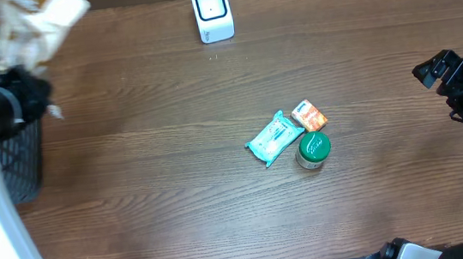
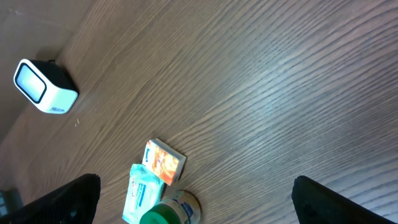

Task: Scan the item barcode
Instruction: 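Carry the snack bag with the left gripper and drop it beside the wipes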

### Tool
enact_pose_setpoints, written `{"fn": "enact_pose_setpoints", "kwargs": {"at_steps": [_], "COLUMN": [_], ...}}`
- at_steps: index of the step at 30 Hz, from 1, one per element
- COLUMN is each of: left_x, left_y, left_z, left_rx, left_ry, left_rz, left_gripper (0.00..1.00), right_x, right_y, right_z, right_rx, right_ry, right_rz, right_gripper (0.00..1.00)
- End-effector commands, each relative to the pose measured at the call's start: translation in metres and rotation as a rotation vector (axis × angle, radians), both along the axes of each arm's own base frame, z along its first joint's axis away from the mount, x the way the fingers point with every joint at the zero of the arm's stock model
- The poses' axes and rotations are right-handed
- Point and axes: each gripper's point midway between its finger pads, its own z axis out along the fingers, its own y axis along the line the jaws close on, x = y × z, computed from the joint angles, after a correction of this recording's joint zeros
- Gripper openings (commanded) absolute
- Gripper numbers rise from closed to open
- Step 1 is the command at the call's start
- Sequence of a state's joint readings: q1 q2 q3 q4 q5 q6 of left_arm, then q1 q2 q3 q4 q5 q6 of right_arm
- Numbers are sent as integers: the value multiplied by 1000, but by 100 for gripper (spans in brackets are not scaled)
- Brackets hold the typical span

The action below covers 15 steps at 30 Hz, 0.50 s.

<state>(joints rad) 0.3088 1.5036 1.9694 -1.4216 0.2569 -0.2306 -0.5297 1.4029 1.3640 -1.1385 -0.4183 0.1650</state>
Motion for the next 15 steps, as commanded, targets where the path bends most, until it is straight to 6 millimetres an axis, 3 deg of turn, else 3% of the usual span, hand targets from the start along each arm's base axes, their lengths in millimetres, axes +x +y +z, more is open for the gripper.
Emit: {"fn": "enact_pose_setpoints", "kwargs": {"at_steps": [1, 5, 10, 15], "left_x": [-8, -17, -28, -36], "left_y": [-55, -106, -139, -166], "left_z": [-39, -102, -182, -245], "left_rx": [6, -8, -17, -73], "left_ry": [129, 279, 400, 420], "left_rz": [-172, -308, -285, -212], "left_gripper": [4, 4, 4, 4], "right_x": [3, 3, 3, 3], "right_y": [-3, -3, -3, -3], "right_z": [7, 7, 7, 7], "right_rx": [-8, -8, -8, -8], "right_ry": [-20, -20, -20, -20], "right_rz": [-8, -8, -8, -8], "right_gripper": [100, 100, 100, 100]}}
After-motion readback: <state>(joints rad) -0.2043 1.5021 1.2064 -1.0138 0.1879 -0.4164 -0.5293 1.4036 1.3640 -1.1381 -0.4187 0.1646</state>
